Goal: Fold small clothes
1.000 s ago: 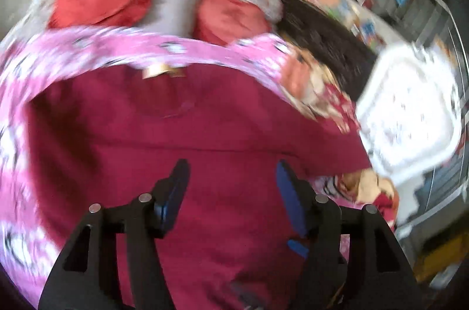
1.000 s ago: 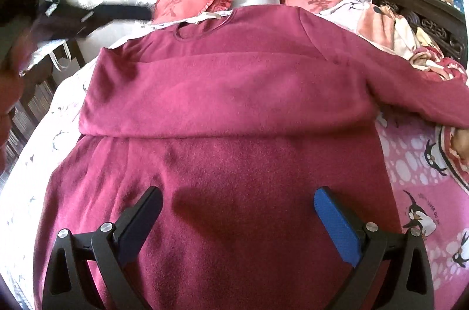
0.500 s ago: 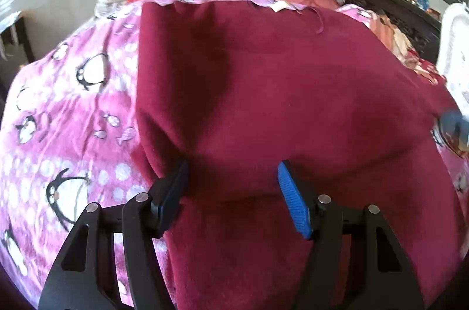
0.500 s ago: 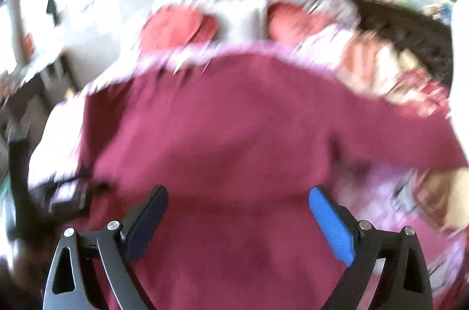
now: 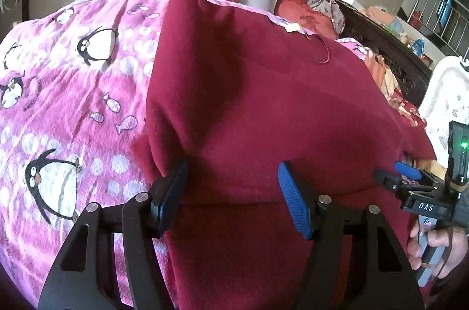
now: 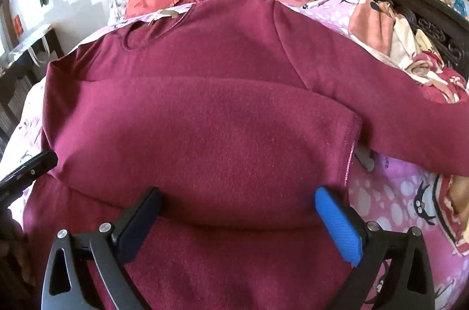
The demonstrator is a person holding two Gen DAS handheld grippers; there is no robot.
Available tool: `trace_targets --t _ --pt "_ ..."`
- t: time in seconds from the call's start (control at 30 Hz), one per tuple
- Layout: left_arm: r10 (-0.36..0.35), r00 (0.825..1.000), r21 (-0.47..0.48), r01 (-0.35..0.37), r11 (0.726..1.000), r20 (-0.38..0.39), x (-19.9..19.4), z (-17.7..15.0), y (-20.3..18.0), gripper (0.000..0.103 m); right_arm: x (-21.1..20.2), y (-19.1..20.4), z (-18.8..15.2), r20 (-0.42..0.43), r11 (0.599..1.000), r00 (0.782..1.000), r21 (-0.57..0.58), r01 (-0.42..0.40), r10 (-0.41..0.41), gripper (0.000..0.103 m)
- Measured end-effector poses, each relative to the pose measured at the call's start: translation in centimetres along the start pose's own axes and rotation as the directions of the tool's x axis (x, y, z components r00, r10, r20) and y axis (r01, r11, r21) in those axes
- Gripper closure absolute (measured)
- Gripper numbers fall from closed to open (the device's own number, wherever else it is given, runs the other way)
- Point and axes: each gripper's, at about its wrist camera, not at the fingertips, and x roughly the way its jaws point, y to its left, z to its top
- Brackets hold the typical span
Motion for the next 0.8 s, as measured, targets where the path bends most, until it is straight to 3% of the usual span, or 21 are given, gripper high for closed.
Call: trace_targets --t 0.17,0.3,0.37,0.47,0.53,0.6,0.67,0.73,0.77,0.8 --pt "0.003 1.000 0.000 -0.003 1.000 0.003 -0.6 -0.5 -0.1 0.038 0.1 0.3 0.1 0.010 1.000 1.000 0.002 0.004 -0.004 0.000" --pt "0.008 1.000 0.013 -0.008 1.000 -0.007 -0.7 -0.7 -0.3 0.038 -0.6 0.1 1.4 -0.050 0.998 0.998 -0.033 0.047 -0.049 0.004" --pt "0.023 1.000 0.030 -0.023 0.999 -0.010 -0.6 -0.8 -0.8 0.038 -3.5 -1.2 2.3 0.005 0.997 0.998 -0.018 0.071 -0.070 0.009" --pt "0.054 0.999 0.055 -0.055 0.997 0.004 -1.1 -1.1 -1.4 0.038 -9.9 -7.3 3.6 0.155 0.999 0.988 0.054 -0.004 -0.005 0.009" --pt "0.074 0.997 0.061 -0.074 0.995 0.005 -1.0 -1.1 -1.5 0.038 -12.3 -12.2 3.9 0.190 0.993 0.982 0.111 -0.029 0.008 0.009" --pt "0.097 0.995 0.077 -0.097 0.992 0.002 -0.8 -1.2 -1.8 0.038 -14.0 -19.2 3.7 0.175 0.975 0.983 0.222 0.023 -0.063 0.009" --pt "0.114 0.993 0.088 -0.114 0.990 0.001 -0.6 -1.1 -2.1 0.038 -15.3 -25.8 2.6 0.146 0.929 0.981 0.364 0.070 -0.131 0.010" --pt "0.120 0.993 0.088 -0.120 0.989 0.000 -0.4 -1.0 -2.1 0.038 -16.1 -32.8 1.0 0.119 0.827 0.985 0.561 0.037 -0.124 0.016" --pt "0.122 0.993 0.086 -0.122 0.989 0.001 -0.4 -0.9 -2.1 0.038 -16.1 -35.8 -0.2 0.109 0.758 0.989 0.652 0.005 -0.101 0.020" --pt "0.125 0.992 0.085 -0.125 0.988 0.000 -0.3 -0.9 -2.0 0.038 -15.7 -38.9 -1.8 0.086 0.664 0.994 0.748 -0.020 -0.067 0.022"
